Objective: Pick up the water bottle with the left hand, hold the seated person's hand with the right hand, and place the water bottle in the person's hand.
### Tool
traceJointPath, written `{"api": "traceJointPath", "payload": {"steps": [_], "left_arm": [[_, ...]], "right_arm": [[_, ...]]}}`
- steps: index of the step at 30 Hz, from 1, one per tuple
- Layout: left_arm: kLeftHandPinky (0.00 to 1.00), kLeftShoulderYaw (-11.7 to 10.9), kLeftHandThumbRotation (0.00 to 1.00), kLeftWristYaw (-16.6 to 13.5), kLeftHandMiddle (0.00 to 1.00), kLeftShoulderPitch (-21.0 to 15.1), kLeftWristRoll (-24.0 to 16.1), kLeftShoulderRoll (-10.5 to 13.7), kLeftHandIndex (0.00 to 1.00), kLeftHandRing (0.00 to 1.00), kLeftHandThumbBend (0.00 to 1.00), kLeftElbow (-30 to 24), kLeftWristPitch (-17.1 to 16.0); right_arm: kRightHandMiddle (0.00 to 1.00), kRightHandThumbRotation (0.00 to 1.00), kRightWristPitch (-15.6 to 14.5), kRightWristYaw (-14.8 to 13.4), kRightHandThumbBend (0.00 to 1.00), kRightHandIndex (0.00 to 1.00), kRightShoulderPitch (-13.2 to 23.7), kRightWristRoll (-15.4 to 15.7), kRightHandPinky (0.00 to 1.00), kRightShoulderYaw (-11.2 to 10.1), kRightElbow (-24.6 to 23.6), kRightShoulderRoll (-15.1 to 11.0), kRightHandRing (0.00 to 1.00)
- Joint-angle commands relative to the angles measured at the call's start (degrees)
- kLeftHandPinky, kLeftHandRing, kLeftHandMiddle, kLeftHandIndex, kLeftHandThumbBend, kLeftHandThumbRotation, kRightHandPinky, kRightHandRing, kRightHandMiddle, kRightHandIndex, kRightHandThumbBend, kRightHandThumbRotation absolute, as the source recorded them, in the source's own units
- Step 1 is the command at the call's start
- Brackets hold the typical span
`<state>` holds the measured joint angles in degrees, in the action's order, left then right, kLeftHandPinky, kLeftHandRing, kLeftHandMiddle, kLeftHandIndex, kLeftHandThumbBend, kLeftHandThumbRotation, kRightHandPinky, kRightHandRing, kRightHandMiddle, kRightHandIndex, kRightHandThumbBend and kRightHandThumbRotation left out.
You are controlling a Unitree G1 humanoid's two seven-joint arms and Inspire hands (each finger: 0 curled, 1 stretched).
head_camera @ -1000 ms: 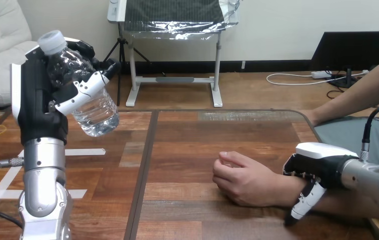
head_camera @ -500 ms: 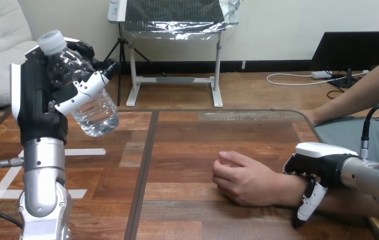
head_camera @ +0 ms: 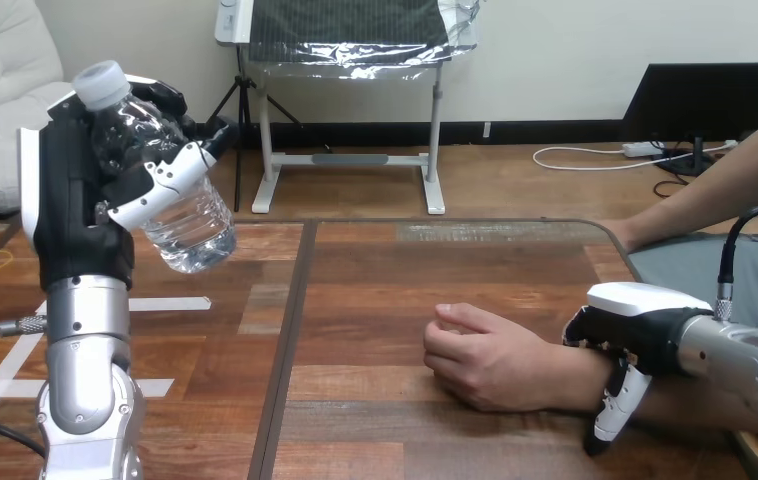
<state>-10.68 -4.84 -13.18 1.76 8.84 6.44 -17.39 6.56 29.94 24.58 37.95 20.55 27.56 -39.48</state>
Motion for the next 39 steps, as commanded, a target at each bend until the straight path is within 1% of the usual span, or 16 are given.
{"api": "traceJointPath", "payload": {"steps": [1,5,8,13,16,20,23,28,34,39], "left_arm": [[0.25,-0.4,0.0,-0.04,0.38,-2.56,0.17,0.2,0.4,0.32,0.69,-2.68,-1.39],[0.25,-0.41,0.0,0.18,0.38,-2.56,0.42,0.17,0.4,0.32,0.69,-2.63,-1.63],[0.25,-0.4,0.0,0.16,0.38,-2.47,0.43,0.14,0.4,0.32,0.68,-2.87,-1.38],[0.25,-0.42,0.0,0.11,0.38,-2.44,0.28,0.2,0.4,0.32,0.68,-2.96,-1.28],[0.25,-0.49,0.0,0.13,0.38,-2.5,0.37,0.21,0.4,0.32,0.68,-2.86,-1.33],[0.25,-0.62,0.0,0.06,0.38,-2.61,0.32,0.26,0.4,0.32,0.68,-2.45,-1.66],[0.25,-0.67,0.0,0.01,0.38,-2.64,0.35,0.25,0.4,0.32,0.68,-2.4,-1.62],[0.25,-0.72,0.0,0.0,0.38,-2.68,0.34,0.23,0.4,0.32,0.68,-2.37,-1.6],[0.25,-0.71,0.0,0.03,0.38,-2.59,0.22,0.21,0.4,0.32,0.69,-2.69,-1.29],[0.25,-0.65,0.0,-0.04,0.38,-2.47,0.0,0.13,0.4,0.32,0.69,-3.05,-1.03]], "right_arm": [[0.51,0.0,0.04,-1.75,0.92,0.57,-4.24,0.97,0.36,2.99,1.59,2.61,0.43],[0.48,0.0,-0.62,-2.97,0.9,0.55,-4.42,0.57,0.33,2.66,1.94,3.08,0.4],[0.45,0.0,-0.57,-3.91,0.88,0.52,-4.53,0.45,0.29,2.54,2.08,3.22,0.36],[0.42,0.0,-0.63,-5.18,0.87,0.49,-4.67,0.18,0.26,2.29,2.3,3.51,0.33],[0.4,0.0,-0.31,-6.06,0.87,0.47,-5.02,0.15,0.24,2.13,1.74,3.41,0.31],[0.37,0.0,0.87,-8.61,0.88,0.45,-5.48,-0.12,0.22,1.66,1.95,3.61,0.29],[0.36,0.0,1.16,-9.61,0.89,0.42,-5.65,-0.27,0.21,1.5,2.05,3.74,0.28],[0.34,0.0,1.84,-10.64,0.88,0.39,-5.84,-0.51,0.19,1.44,1.96,3.64,0.26],[0.32,0.0,3.33,-12.79,0.88,0.36,-6.01,-1.3,0.17,0.92,2.58,3.76,0.23],[0.31,0.0,3.08,-13.14,0.88,0.35,-6.14,-1.54,0.17,0.73,2.05,3.72,0.23]]}}
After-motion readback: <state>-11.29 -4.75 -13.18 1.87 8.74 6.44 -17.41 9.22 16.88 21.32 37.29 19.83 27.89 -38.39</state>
